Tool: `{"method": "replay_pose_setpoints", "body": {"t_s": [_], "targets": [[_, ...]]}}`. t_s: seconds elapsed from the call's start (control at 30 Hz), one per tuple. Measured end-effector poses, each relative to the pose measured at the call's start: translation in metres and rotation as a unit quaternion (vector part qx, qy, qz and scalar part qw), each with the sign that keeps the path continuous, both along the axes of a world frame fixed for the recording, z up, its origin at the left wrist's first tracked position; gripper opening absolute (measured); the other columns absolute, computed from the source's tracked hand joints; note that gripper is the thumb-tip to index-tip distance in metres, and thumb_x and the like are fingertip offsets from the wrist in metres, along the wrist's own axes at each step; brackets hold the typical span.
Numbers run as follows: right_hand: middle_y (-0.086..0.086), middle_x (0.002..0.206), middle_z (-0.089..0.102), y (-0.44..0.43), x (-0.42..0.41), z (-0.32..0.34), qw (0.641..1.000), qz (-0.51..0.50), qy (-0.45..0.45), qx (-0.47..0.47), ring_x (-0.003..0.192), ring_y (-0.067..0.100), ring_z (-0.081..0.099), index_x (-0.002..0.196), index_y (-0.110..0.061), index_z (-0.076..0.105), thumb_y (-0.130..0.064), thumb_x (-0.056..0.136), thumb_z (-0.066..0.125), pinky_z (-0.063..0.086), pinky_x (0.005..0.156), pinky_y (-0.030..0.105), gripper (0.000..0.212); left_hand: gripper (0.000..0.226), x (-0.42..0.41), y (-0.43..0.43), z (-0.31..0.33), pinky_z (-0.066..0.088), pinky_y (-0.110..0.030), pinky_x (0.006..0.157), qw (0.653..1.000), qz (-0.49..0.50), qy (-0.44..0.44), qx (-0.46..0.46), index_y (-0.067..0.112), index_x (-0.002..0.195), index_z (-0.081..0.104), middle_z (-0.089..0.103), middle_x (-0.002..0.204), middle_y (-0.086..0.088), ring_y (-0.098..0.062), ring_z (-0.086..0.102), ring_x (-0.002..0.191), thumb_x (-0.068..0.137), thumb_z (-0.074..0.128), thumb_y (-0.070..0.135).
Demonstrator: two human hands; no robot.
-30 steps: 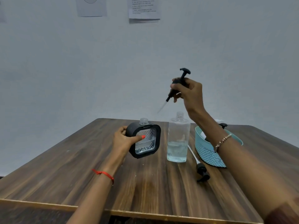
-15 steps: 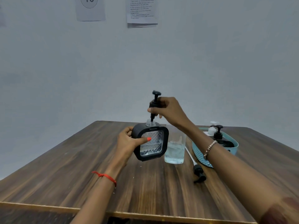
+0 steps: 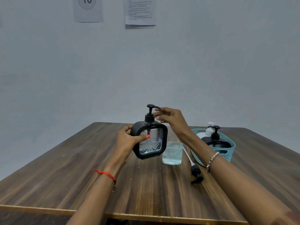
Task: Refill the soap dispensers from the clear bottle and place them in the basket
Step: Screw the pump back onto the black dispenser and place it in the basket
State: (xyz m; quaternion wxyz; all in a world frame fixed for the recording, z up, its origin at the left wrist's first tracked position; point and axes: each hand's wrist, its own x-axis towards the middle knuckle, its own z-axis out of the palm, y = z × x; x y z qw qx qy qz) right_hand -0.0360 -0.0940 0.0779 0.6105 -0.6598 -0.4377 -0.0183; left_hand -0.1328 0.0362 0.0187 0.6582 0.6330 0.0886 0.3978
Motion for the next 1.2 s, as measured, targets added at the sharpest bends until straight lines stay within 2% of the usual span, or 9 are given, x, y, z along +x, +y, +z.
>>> {"method": "replay_pose_setpoints", "body": {"t_s": [0.07,0.2,0.37,0.53,0.73,0.87,0.97,1.1,1.2], "targets": [[0.01,0.092,0.072,0.0,0.0,0.001,1.0,0.009,0.019,0.015,0.087,0.015,0.066,0.102,-0.005,0.067,-0.008,0.071,0.056,0.051,0.081,0.025,0.034,0.041,0.002,-0.001,0.0,0.054,-0.019,0.055,1.0,-0.005,0.003,-0.002,0.009,0.088,0.059,0.07,0.081,-0.004,-0.006,0.068,0.061,0.059,0.081,-0.009],[0.001,0.047,0.061,-0.004,0.004,0.002,0.993,-0.044,0.049,0.095,0.059,0.011,0.064,0.087,-0.005,0.068,0.006,0.078,0.045,0.05,0.067,0.022,0.027,0.04,0.005,0.002,-0.003,0.057,-0.025,0.06,1.0,-0.003,0.004,-0.015,0.01,0.087,0.06,0.071,0.081,-0.005,-0.016,0.068,0.069,0.058,0.081,-0.007],[0.006,0.095,0.069,-0.003,0.01,0.001,0.998,0.049,0.044,-0.018,0.082,0.011,0.063,0.105,-0.01,0.065,-0.001,0.076,0.06,0.049,0.07,0.018,0.032,0.039,0.007,-0.001,-0.005,0.055,-0.023,0.055,1.0,-0.02,0.007,-0.014,0.009,0.084,0.059,0.071,0.08,-0.006,-0.01,0.069,0.063,0.058,0.081,-0.009],[-0.007,0.068,0.064,-0.001,0.01,0.001,0.997,0.021,-0.004,-0.072,0.063,0.005,0.063,0.094,-0.005,0.069,-0.015,0.069,0.08,0.049,0.061,0.013,0.029,0.039,0.006,-0.007,-0.003,0.055,-0.023,0.057,0.999,-0.03,0.015,0.006,0.008,0.087,0.059,0.07,0.082,-0.007,-0.013,0.069,0.067,0.059,0.081,-0.007],[0.013,0.101,0.069,-0.002,0.01,0.009,0.987,0.115,0.041,-0.107,0.084,0.013,0.066,0.097,-0.004,0.069,-0.005,0.08,0.066,0.052,0.077,0.018,0.017,0.04,0.004,-0.005,-0.001,0.054,-0.023,0.055,0.999,-0.041,0.018,0.006,0.006,0.09,0.06,0.07,0.084,-0.008,-0.012,0.069,0.066,0.059,0.081,-0.007],[0.008,0.073,0.065,0.001,0.006,0.003,0.996,0.008,0.01,-0.089,0.065,0.014,0.061,0.057,-0.014,0.062,-0.017,0.066,0.082,0.049,0.066,0.025,0.022,0.04,0.003,-0.006,0.0,0.055,-0.022,0.056,0.999,-0.038,0.022,0.014,0.006,0.09,0.059,0.07,0.084,-0.008,-0.011,0.069,0.065,0.059,0.081,-0.007],[0.007,0.068,0.055,0.01,0.002,-0.004,0.996,-0.062,0.003,-0.067,0.059,0.014,0.054,0.064,-0.011,0.05,-0.027,0.061,0.085,0.044,0.057,0.023,0.038,0.04,0.004,-0.008,0.0,0.054,-0.021,0.055,0.999,-0.035,0.022,0.012,0.005,0.09,0.058,0.069,0.083,-0.008,-0.009,0.069,0.063,0.06,0.081,-0.007],[0.012,0.097,0.067,0.0,0.008,0.003,0.989,0.091,0.076,-0.091,0.089,0.02,0.065,0.096,-0.007,0.064,-0.009,0.077,0.071,0.05,0.087,0.03,0.021,0.037,0.002,-0.007,-0.002,0.052,-0.019,0.052,0.999,-0.038,0.021,0.007,0.006,0.086,0.058,0.069,0.079,-0.007,-0.007,0.068,0.06,0.06,0.08,-0.009],[0.012,0.093,0.07,-0.004,0.011,0.002,0.99,0.091,0.062,-0.088,0.087,0.018,0.067,0.095,-0.007,0.069,-0.003,0.074,0.072,0.053,0.084,0.026,0.021,0.039,0.001,-0.006,-0.003,0.052,-0.021,0.052,0.999,-0.043,0.025,0.006,0.005,0.089,0.059,0.07,0.08,-0.007,-0.009,0.068,0.06,0.06,0.08,-0.009]]}}
